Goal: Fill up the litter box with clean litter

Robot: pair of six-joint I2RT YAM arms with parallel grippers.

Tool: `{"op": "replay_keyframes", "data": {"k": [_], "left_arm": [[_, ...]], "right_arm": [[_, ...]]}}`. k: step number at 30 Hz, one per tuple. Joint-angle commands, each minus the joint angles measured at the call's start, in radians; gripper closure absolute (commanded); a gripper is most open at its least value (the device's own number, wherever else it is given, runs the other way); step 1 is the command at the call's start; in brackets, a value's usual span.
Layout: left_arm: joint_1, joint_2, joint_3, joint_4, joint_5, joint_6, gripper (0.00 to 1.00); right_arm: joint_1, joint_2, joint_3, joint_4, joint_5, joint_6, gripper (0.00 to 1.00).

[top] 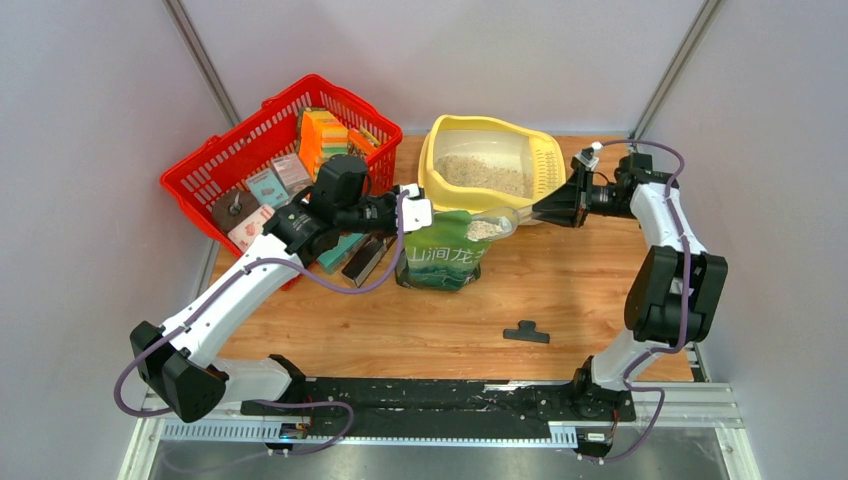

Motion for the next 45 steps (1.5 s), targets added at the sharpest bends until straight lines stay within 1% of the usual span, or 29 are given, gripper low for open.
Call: {"op": "replay_keyframes", "data": {"k": [1, 2, 3, 4, 5, 6, 11, 12, 14, 25, 32, 45], "left_arm": [[0.023, -0.031, 0.045, 0.075, -0.056, 0.016, 1.00], [0.021, -0.028, 0.045, 0.076, -0.057, 0.014, 1.00], [0.021, -0.027, 0.048, 0.078, -0.057, 0.013, 1.00], [0.023, -0.027, 0.049, 0.078, -0.059, 0.013, 1.00], [0.021, -0.022, 0.054, 0.081, -0.060, 0.013, 1.00], [0.023, -0.019, 0.057, 0.081, -0.060, 0.010, 1.00], [0.021, -0.008, 0.072, 0.073, -0.062, 0.002, 1.00], [0.021, -0.008, 0.072, 0.068, -0.063, 0.002, 1.00], [0.023, -0.005, 0.077, 0.067, -0.063, 0.002, 1.00], [0.021, 0.006, 0.089, 0.059, -0.065, -0.001, 1.00], [0.021, 0.007, 0.088, 0.058, -0.065, 0.002, 1.00], [0.021, 0.015, 0.101, 0.052, -0.057, -0.027, 1.00]], "right_arm": [[-0.058, -0.012, 0.050, -0.097, 0.031, -0.150, 1.00], [-0.061, -0.008, 0.053, -0.117, 0.032, -0.179, 1.00], [-0.063, 0.001, 0.058, -0.181, 0.034, -0.215, 1.00], [-0.064, 0.021, 0.070, -0.215, 0.034, -0.250, 1.00], [-0.066, 0.029, 0.073, -0.249, 0.034, -0.323, 1.00], [-0.067, 0.037, 0.076, -0.298, 0.034, -0.348, 1.00], [-0.072, 0.116, 0.091, -0.427, -0.017, -0.515, 1.00], [-0.070, 0.133, 0.097, -0.503, -0.031, -0.611, 1.00], [-0.073, 0.171, 0.119, -0.621, -0.061, -0.731, 1.00], [-0.087, 0.182, 0.119, -0.624, -0.083, -0.718, 1.00], [-0.087, 0.155, 0.146, -0.624, -0.103, -0.686, 1.00], [-0.086, 0.090, 0.142, -0.624, -0.120, -0.671, 1.00]]}}
